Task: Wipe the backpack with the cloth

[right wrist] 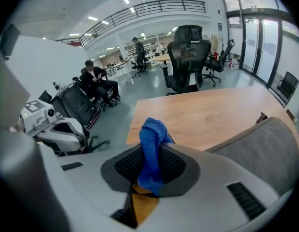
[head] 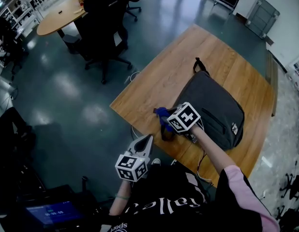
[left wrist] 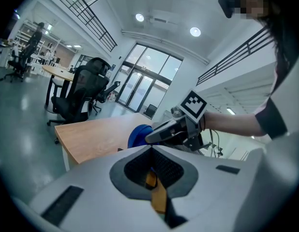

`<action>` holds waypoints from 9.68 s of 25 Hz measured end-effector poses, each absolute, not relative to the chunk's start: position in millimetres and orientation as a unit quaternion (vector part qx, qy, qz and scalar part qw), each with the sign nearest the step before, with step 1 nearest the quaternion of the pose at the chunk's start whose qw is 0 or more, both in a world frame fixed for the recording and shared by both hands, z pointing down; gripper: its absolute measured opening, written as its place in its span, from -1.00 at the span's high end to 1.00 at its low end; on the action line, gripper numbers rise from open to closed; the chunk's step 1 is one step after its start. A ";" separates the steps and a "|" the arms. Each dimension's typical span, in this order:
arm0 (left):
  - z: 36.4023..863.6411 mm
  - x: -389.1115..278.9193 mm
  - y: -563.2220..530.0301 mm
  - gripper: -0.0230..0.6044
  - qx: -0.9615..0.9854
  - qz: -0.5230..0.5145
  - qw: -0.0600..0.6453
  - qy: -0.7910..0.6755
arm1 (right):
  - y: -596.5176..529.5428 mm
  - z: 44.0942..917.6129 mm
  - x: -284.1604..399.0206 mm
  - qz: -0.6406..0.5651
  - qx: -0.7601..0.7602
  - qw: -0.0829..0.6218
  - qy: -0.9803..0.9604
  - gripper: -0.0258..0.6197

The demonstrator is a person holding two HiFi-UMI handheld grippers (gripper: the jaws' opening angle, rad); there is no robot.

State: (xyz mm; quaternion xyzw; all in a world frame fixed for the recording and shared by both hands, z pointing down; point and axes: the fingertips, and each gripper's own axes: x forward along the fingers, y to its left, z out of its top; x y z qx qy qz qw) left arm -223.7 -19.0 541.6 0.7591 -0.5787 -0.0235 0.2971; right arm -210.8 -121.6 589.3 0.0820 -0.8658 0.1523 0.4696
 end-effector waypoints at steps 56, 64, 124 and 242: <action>551.4 -126.4 -111.8 0.93 0.771 0.069 0.318 -0.547 | -493.6 559.4 -20.4 0.237 0.323 0.352 -0.846 0.72; 545.8 -118.1 -116.8 0.93 0.788 0.072 0.305 -0.530 | -456.5 572.7 42.6 0.265 0.335 0.346 -0.835 0.72; 519.1 -21.0 -91.4 0.93 0.905 0.101 0.247 -0.331 | -101.1 582.6 241.5 0.347 0.538 0.213 -0.738 0.72; 520.9 -49.3 -118.5 0.93 0.897 0.083 0.264 -0.344 | -302.6 453.9 161.5 0.147 0.476 0.239 -0.833 0.71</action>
